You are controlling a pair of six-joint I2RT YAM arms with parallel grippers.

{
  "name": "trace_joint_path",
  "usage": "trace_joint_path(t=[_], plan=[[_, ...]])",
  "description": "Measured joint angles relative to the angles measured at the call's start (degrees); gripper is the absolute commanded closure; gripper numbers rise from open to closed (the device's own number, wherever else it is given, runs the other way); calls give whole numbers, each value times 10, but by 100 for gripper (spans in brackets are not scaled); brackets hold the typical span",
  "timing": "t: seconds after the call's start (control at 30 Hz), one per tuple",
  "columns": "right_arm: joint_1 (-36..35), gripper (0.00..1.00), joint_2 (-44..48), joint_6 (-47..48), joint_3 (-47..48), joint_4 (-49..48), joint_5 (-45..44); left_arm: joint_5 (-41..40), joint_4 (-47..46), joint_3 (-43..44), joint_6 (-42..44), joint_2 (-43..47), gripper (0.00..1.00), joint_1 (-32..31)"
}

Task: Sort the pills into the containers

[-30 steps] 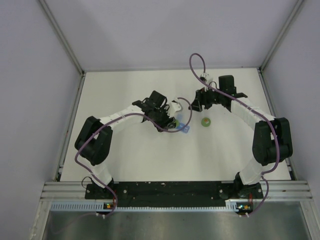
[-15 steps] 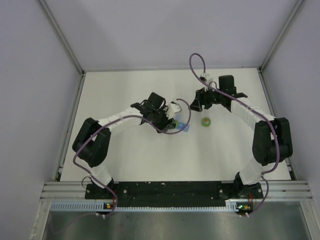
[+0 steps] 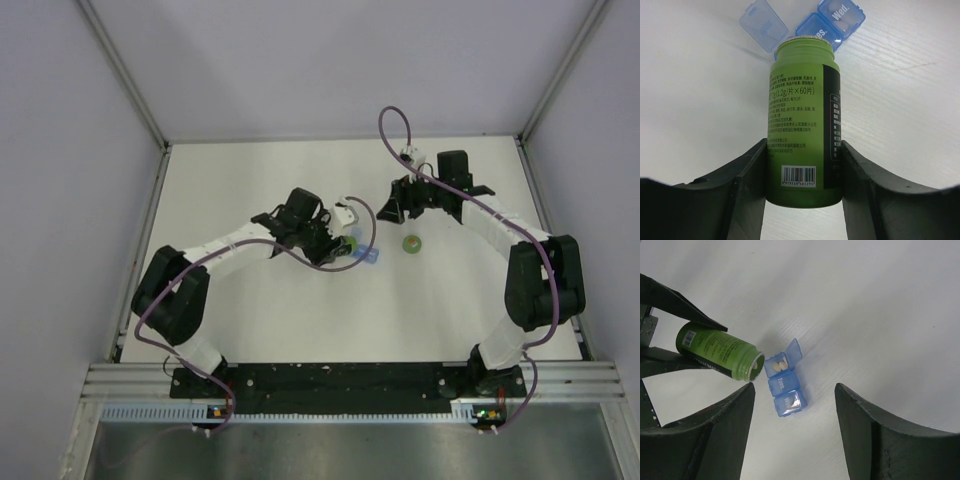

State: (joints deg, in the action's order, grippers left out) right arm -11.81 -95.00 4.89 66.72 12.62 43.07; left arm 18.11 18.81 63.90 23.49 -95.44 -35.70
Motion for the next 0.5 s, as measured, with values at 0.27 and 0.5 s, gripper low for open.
trace_joint_path(t=[0.27,0.5], plan=[[0,36,0,0,-3,-3,10,39,-56,-57,-15,51,100,21],[0,36,-3,0,-8,-4,23,80,-120,-104,-39,103,100,33]])
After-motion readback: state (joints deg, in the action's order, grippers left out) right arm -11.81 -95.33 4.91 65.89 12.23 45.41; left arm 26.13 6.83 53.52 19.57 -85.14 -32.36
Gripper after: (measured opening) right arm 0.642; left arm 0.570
